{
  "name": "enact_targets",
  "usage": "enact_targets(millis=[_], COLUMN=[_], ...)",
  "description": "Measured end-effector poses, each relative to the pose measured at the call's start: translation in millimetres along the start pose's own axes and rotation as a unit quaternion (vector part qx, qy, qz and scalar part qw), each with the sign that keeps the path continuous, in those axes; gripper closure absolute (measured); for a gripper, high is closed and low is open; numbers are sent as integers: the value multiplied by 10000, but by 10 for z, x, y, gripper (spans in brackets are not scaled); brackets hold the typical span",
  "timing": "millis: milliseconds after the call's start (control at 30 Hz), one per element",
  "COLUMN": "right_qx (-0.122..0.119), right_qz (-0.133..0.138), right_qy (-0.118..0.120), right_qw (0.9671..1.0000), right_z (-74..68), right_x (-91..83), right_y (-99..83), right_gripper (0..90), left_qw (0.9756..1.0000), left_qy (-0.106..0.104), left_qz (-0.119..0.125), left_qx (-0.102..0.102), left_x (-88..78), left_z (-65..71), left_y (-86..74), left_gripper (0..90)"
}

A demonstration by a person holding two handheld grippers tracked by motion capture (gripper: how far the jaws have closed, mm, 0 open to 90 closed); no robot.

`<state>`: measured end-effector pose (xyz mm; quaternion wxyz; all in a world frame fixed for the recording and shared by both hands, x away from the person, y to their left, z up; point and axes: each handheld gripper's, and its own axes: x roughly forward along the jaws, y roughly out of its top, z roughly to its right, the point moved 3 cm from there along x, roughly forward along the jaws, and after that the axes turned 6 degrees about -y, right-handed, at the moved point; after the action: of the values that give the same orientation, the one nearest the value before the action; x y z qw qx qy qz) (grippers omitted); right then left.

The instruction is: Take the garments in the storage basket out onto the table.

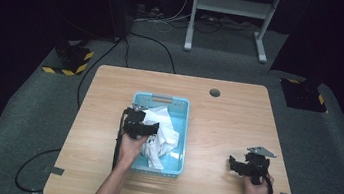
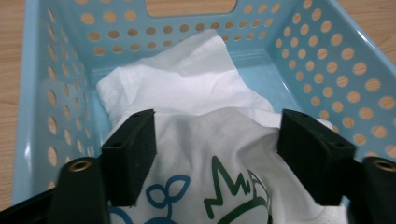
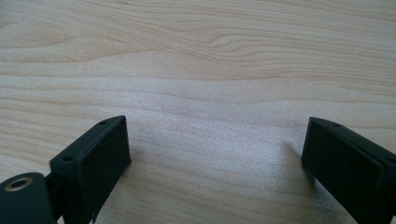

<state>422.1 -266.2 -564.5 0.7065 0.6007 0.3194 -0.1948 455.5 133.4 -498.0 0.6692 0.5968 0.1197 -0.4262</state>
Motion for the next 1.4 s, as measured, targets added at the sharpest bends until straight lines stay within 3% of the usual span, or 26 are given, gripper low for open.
enact_targets(millis=[100, 200, 233, 267, 467, 633, 1000, 1400], right_qx=[0, -1, -1, 1, 0, 0, 3, 0], right_qz=[2, 2, 2, 2, 2, 1, 4, 0], right_qy=[1, 1, 1, 1, 1, 1, 1, 0], right_qw=[10000, 10000, 10000, 10000, 10000, 10000, 10000, 10000], right_z=[0, 0, 0, 0, 0, 0, -1, -1], right_x=[0, 0, 0, 0, 0, 0, 0, 0], right_y=[0, 0, 0, 0, 0, 0, 0, -1], right_gripper=[74, 74, 74, 74, 74, 74, 74, 74], left_qw=[9999, 9998, 9998, 9998, 9983, 9973, 9954, 9900], left_qy=[-51, -80, -97, -118, -536, -710, -908, -1180], left_qz=[-76, -137, -141, -139, -163, -108, 311, 768], left_qx=[-121, -98, -111, -123, -182, -144, 18, 56], left_x=[30, 34, 35, 34, 26, 11, -135, -336], left_z=[-16, -14, -12, -12, -11, 2, 72, 158], left_y=[-9, -7, -4, -1, -1, 5, 70, 198], left_gripper=[427, 578, 578, 655, 838, 852, 853, 852])
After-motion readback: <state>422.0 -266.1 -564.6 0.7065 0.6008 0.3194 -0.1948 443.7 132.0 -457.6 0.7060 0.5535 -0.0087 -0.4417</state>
